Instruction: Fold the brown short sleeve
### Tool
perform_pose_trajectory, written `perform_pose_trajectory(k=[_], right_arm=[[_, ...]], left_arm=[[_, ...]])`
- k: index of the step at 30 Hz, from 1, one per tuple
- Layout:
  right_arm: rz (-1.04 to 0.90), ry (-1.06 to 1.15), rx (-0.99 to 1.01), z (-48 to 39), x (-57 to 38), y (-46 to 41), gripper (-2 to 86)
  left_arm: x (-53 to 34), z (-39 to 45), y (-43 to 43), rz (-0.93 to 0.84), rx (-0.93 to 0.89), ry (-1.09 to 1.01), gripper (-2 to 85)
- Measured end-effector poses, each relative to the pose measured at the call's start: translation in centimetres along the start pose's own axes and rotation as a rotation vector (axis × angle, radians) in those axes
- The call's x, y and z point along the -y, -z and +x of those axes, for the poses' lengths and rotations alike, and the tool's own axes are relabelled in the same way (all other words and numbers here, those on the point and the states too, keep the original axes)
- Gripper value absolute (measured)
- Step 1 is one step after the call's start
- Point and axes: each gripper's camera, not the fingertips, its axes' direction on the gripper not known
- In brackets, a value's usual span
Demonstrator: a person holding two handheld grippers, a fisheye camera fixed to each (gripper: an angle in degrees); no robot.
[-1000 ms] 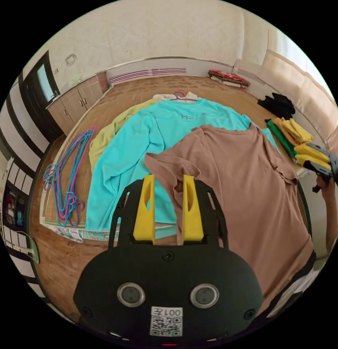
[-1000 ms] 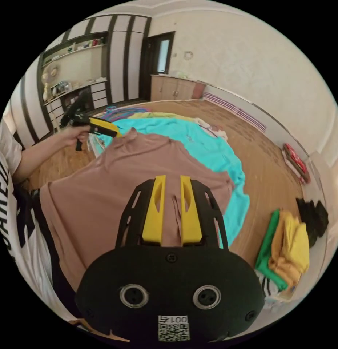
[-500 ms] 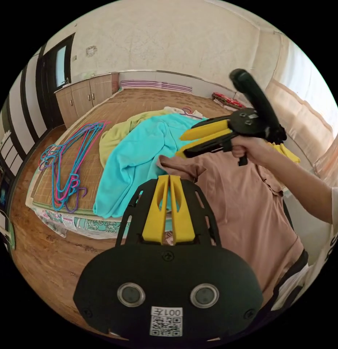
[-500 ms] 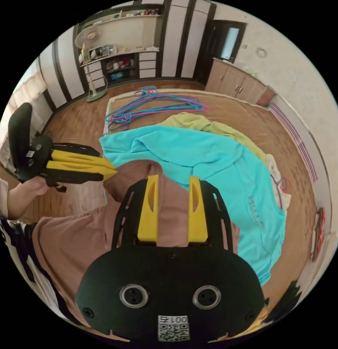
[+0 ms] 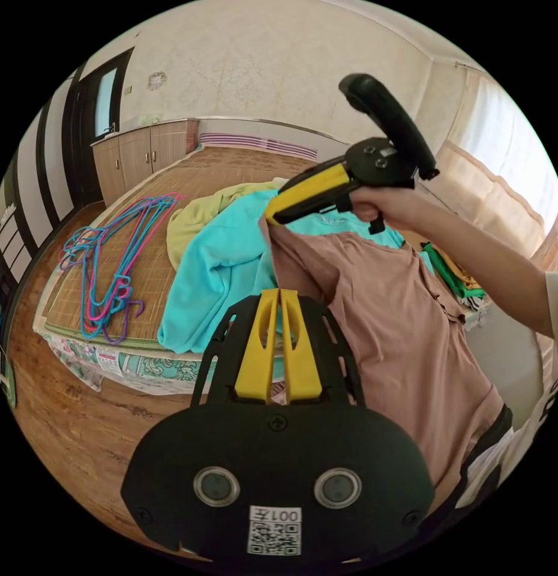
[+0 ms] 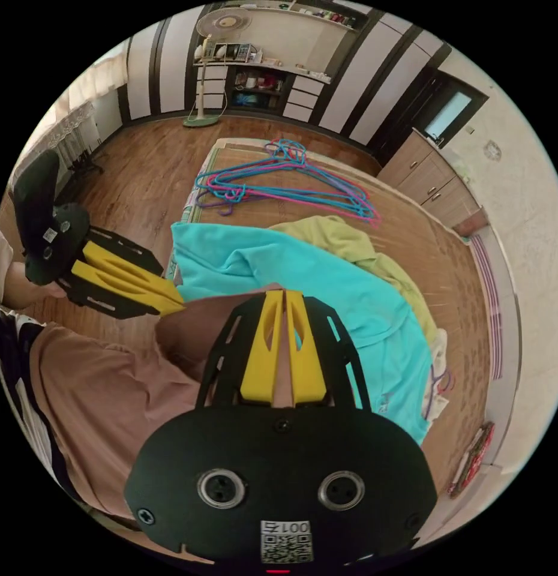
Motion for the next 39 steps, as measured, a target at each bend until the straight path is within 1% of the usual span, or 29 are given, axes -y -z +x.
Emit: perform_pose_trajectory(k=[5, 10, 13, 15, 18, 19, 23, 24, 28, 34, 37, 39], right_arm=[[-0.005, 0.043, -0.076, 1.0, 3.0, 2.2, 0.5], [-0.094, 0.040, -0.207, 0.5, 4.8, 1.6, 0.4], [-0.092, 0.019, -0.165, 0.2, 4.9, 0.9, 0.4], [-0.059, -0.002, -0.128, 0.0, 4.7, 1.3, 0.4], [-0.034, -0.002, -0.147, -0.4, 4.3, 2.3, 0.4], [-0.027, -0.001, -0.148, -0.5, 4.2, 2.6, 0.4], [0.045, 0.014, -0.153, -1.1, 2.8, 5.3, 0.4], [0.069, 0.016, -0.152, -1.1, 2.1, 6.2, 0.4], [0.130, -0.007, -0.155, -1.2, -0.8, 9.0, 0.3], [0.244, -0.059, -0.148, -4.6, -8.9, 14.1, 0.2], [0.226, -0.079, -0.141, -8.3, -13.3, 14.8, 0.5], [0.134, -0.110, -0.106, -11.2, -16.4, 13.3, 0.7]], left_arm=[[0.6, -1.8, 0.2, -0.011, 0.040, -0.011, -0.9], [-0.3, -3.3, 0.0, -0.064, 0.068, 0.023, -0.3], [-1.3, -3.9, 0.4, -0.053, -0.010, 0.055, 3.3], [-1.8, -3.6, 0.9, -0.018, -0.103, 0.019, 7.3], [-2.0, -2.6, 0.8, 0.003, -0.178, -0.030, 7.9], [-2.0, -2.3, 0.6, -0.001, -0.172, -0.037, 7.9], [-2.1, -1.0, -1.3, -0.035, -0.064, -0.020, 3.2], [-2.4, -0.7, -1.4, -0.028, -0.041, -0.026, 0.7], [-3.8, 0.5, 0.2, 0.037, -0.032, -0.072, -0.7], [-6.9, 4.4, 2.4, 0.044, 0.088, -0.297, -0.8], [-8.8, 6.9, 1.8, 0.018, 0.135, -0.404, -0.5], [-10.4, 8.9, 1.0, -0.020, 0.152, -0.471, 0.4]])
